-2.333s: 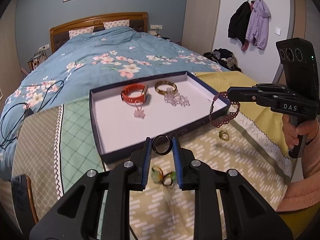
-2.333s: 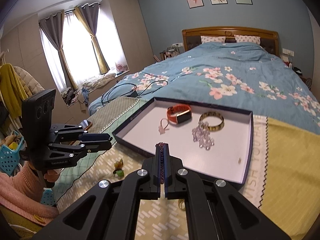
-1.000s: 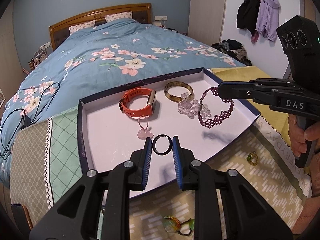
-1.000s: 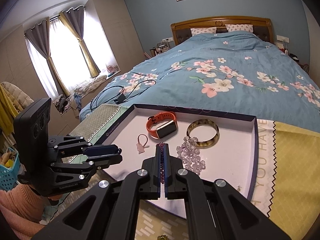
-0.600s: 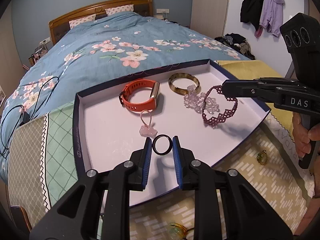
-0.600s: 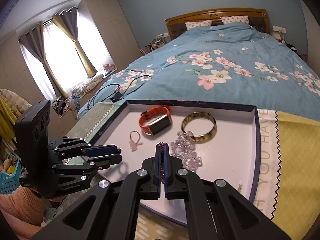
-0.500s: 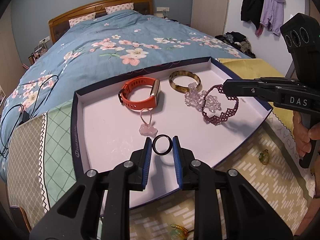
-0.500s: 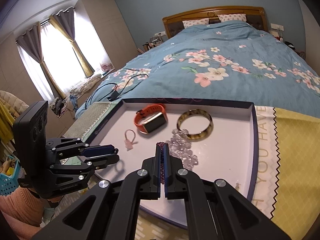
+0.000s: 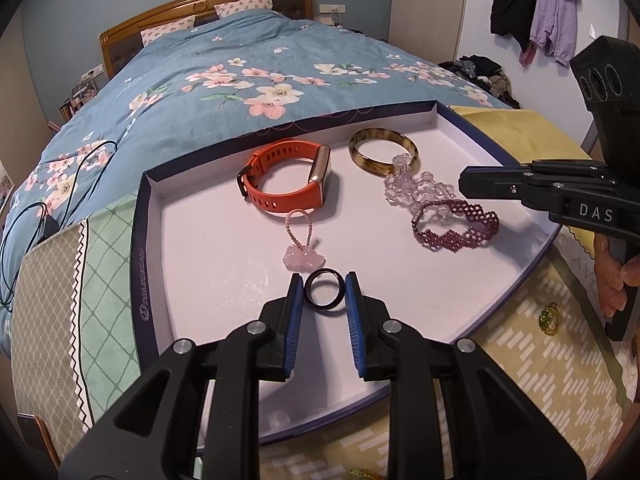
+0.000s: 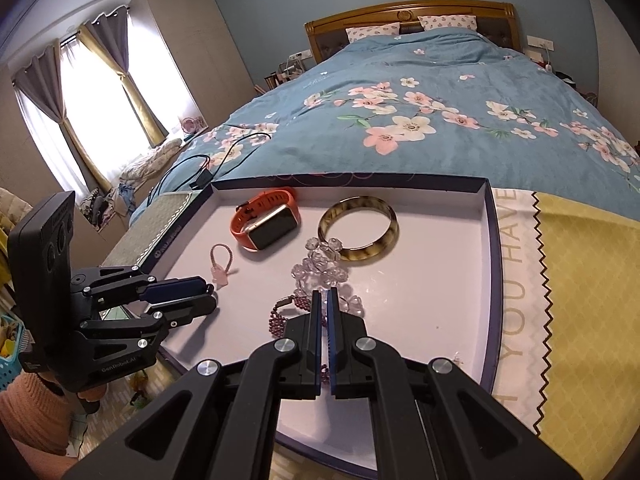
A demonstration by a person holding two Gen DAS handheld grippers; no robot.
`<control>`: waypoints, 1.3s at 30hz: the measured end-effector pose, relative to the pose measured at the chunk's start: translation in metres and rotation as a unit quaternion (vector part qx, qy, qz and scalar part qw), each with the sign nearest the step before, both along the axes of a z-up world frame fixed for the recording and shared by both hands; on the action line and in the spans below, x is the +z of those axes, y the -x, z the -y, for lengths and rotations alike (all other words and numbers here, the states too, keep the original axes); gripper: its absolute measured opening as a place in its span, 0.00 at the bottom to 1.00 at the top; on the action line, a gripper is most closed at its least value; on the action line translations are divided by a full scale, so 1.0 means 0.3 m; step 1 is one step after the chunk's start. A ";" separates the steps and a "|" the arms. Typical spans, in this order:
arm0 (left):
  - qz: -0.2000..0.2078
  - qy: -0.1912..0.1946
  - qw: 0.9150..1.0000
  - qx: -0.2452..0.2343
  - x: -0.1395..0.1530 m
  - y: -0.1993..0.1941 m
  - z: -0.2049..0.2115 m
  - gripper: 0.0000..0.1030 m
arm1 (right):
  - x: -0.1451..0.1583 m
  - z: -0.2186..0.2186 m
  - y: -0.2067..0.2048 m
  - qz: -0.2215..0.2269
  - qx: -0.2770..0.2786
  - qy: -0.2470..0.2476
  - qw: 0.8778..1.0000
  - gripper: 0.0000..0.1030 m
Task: Organize jewelry
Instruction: 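Lower the red bracelet and black ring into the tray with both tools, then move both tools back down to the rings lying on the bedspread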
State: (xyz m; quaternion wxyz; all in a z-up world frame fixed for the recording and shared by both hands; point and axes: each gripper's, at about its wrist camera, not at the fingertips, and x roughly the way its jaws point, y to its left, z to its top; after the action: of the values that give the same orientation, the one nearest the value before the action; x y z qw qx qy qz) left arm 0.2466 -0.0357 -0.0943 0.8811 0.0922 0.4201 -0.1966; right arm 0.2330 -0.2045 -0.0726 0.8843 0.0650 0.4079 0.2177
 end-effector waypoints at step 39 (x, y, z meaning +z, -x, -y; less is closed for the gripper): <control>0.039 0.040 0.998 -0.013 0.065 0.419 -0.189 0.32 | -0.003 0.030 0.361 -0.001 0.036 0.034 0.999 0.26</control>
State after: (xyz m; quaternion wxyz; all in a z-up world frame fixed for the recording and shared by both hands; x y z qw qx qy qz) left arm 0.1209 0.0208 -0.0747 0.8974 0.0700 0.3758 -0.2204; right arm 0.1246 -0.2135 -0.0735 0.8773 0.0200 0.4180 0.2350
